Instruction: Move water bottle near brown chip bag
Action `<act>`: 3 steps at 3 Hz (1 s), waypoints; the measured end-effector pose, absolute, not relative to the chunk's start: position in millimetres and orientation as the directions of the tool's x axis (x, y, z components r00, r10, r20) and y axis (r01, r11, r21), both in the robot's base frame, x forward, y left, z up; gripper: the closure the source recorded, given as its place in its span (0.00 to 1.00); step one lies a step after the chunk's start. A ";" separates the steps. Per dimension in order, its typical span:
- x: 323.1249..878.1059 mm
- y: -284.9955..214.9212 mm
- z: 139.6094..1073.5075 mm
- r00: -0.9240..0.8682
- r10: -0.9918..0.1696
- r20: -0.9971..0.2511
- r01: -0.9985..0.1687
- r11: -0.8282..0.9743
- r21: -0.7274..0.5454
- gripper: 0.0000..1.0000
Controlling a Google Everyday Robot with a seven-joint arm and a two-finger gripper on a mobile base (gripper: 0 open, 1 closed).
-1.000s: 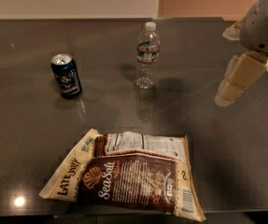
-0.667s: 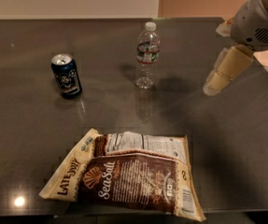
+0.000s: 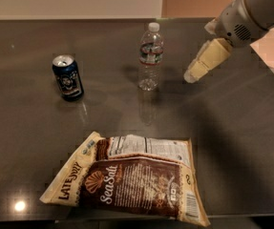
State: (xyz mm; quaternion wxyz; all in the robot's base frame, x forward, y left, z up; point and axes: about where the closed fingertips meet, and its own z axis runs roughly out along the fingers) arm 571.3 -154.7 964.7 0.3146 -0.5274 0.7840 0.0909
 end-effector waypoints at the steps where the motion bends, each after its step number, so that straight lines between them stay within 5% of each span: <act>1: 590.0 -138.8 960.6 -0.254 -0.718 -0.647 -0.879 0.450 -0.154 0.00; 3: 622.6 -105.3 952.7 -0.248 -0.652 -0.717 -0.882 0.458 -0.113 0.00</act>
Offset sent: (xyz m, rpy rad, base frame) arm 0.0582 0.0550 -0.0107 0.2019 -0.0137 -0.0068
